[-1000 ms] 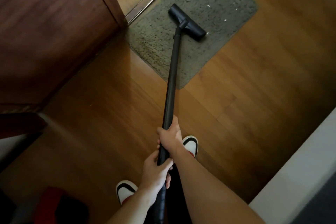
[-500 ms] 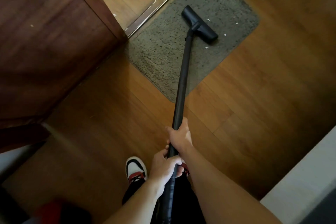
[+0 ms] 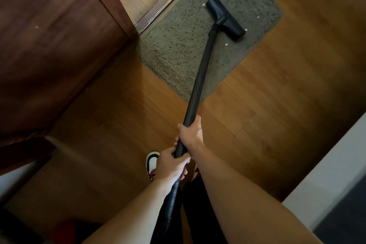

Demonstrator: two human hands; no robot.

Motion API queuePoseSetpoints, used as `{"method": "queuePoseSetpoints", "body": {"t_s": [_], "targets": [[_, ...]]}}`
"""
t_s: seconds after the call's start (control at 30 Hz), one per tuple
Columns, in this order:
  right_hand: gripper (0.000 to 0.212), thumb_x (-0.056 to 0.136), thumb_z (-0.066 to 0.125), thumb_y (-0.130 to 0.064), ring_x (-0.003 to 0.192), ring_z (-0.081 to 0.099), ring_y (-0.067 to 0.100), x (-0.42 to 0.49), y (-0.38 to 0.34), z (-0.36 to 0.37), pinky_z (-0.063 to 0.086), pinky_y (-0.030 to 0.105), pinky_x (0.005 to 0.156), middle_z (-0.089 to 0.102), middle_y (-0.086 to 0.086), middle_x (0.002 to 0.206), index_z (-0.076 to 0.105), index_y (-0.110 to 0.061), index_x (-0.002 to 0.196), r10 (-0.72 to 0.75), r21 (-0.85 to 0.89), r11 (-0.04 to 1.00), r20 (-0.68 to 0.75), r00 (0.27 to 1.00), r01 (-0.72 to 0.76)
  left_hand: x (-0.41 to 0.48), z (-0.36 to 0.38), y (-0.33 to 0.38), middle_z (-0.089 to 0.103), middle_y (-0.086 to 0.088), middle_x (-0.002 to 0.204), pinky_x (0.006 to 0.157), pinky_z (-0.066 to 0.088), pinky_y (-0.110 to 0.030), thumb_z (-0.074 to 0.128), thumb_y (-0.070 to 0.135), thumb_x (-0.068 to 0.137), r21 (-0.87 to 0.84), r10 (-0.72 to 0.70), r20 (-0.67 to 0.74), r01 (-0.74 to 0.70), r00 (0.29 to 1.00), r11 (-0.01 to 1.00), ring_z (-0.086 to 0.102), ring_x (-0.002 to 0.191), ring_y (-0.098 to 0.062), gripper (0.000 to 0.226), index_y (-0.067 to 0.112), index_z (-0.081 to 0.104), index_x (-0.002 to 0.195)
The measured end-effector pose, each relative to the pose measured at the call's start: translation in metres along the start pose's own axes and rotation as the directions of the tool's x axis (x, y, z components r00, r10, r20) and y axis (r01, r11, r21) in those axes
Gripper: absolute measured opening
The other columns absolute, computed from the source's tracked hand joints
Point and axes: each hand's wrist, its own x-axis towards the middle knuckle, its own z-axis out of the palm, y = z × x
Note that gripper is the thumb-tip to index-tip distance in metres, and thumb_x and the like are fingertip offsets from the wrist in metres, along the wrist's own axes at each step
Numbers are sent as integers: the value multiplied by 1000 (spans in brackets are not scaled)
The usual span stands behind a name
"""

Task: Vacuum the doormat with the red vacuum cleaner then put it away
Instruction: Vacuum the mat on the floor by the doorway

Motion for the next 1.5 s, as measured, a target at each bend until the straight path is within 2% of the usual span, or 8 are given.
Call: {"method": "queuePoseSetpoints", "body": {"t_s": [0.13, 0.37, 0.5, 0.7, 0.83, 1.03, 1.27, 1.5], "targets": [[36, 96, 59, -10, 49, 58, 21, -14, 10, 39, 59, 39, 52, 57, 12, 76, 35, -23, 120, 48, 47, 998, -8, 999, -48, 3, -43, -13, 67, -16, 64, 49, 48, -29, 74, 16, 83, 59, -14, 3, 14, 1000, 998, 57, 51, -23, 16, 2, 70, 79], [37, 98, 57, -8, 46, 56, 18, -47, 12, 98, 55, 33, 48, 56, 9, 72, 34, -21, 123, 82, 95, 992, 12, 997, -83, -7, -111, -19, 64, -22, 64, 42, 43, -26, 73, 13, 86, 141, -36, -16, 38, 999, 989, 51, 45, -21, 14, 0, 70, 81], [35, 96, 58, -9, 47, 58, 20, -60, 10, 119, 57, 35, 51, 60, 12, 70, 34, -22, 118, 74, 71, 995, 14, 997, -75, -13, -130, -22, 60, -12, 54, 38, 39, -24, 73, 7, 86, 140, -25, -49, 32, 998, 990, 48, 39, -18, 16, -6, 67, 80], [37, 97, 59, -8, 46, 60, 17, -74, 12, 130, 54, 29, 47, 62, 13, 78, 34, -23, 120, 93, 104, 990, 23, 995, -95, -24, -146, -26, 58, -12, 52, 40, 39, -23, 68, 6, 89, 147, -21, -11, 23, 1000, 989, 49, 40, -18, 14, -3, 66, 78], [35, 98, 58, -8, 47, 63, 15, -64, 12, 115, 56, 29, 50, 65, 14, 80, 36, -22, 122, 124, 206, 971, 8, 992, -123, -25, -138, -26, 55, -12, 52, 41, 39, -23, 70, 9, 88, 204, -9, 33, 2, 999, 979, 48, 39, -17, 17, 1, 65, 74], [26, 98, 56, -7, 38, 51, 13, -42, 21, 80, 51, 29, 43, 53, 16, 77, 41, -17, 117, 116, 254, 962, -30, 993, -105, -22, -113, -31, 53, -11, 48, 43, 42, -27, 69, 11, 85, 305, -63, 74, 37, 995, 951, 46, 38, -19, 15, 2, 65, 74], [28, 95, 58, -7, 41, 51, 17, -22, 18, 37, 52, 32, 46, 51, 14, 77, 40, -18, 113, 106, 230, 968, -7, 994, -101, -23, -59, -25, 62, -15, 58, 45, 44, -28, 71, 10, 83, 253, -46, 2, 44, 999, 967, 53, 45, -21, 11, 1, 69, 77], [33, 95, 57, -5, 38, 50, 15, 15, -1, -17, 51, 29, 43, 52, 12, 77, 39, -19, 119, 98, 190, 977, -14, 995, -93, -3, 2, -6, 60, -14, 53, 44, 45, -29, 71, 15, 84, 243, -1, 2, 1, 1000, 970, 51, 39, -20, 19, 2, 66, 71]]}}
